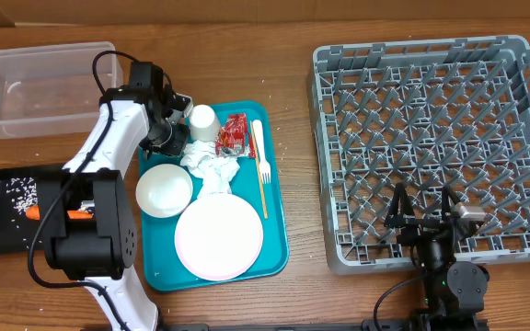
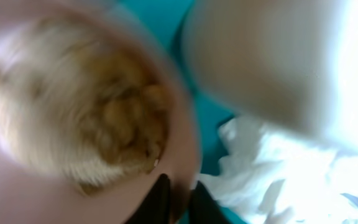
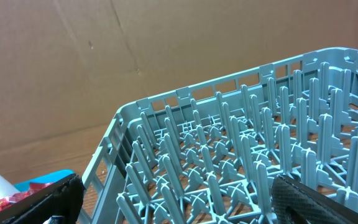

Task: Sort waste into correct bins and load items into the dishwasher rack
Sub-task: 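Move the left gripper to the pink bowl and grip its rim, then lift the pink bowl and carry it over the black tray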

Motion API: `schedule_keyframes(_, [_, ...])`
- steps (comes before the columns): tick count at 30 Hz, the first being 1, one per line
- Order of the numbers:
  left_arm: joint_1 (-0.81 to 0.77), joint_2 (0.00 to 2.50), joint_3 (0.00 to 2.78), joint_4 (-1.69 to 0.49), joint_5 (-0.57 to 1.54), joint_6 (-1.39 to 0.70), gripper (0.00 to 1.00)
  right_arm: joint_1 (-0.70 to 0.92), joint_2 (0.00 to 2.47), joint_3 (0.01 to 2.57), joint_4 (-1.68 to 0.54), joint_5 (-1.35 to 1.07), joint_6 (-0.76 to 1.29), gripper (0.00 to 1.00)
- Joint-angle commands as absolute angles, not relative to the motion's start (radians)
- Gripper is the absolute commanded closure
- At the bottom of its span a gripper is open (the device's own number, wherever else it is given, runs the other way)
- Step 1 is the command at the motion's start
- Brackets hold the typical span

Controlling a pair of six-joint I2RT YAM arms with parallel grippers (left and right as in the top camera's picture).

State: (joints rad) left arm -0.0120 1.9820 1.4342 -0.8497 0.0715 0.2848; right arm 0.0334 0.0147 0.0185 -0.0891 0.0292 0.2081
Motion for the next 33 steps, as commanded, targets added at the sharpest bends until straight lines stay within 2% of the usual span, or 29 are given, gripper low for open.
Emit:
schedule_keyframes(1, [-0.010, 1.990, 1.476, -0.873, 0.037, 0.240, 0.96, 0.038, 0.004, 0.008, -0.081, 0.024, 0.201, 0.00])
schedule_keyframes(20, [-0.010, 1.980, 1.875, -1.186, -0.031, 0.063, 0.96, 0.038, 0.004, 0.008, -0.081, 0.024, 0.201, 0.00])
schedule_keyframes(27, [0.004, 1.980, 2.027, -1.333, 0.034, -0.075, 0.96, 0.038, 0.004, 0.008, -0.081, 0.024, 0.201, 0.00])
schedule_keyframes(33, [0.124, 1.938, 2.064, -1.397, 0.262, -0.120, 0.96, 0.038, 0.004, 0.008, -0.081, 0.024, 0.201, 0.00])
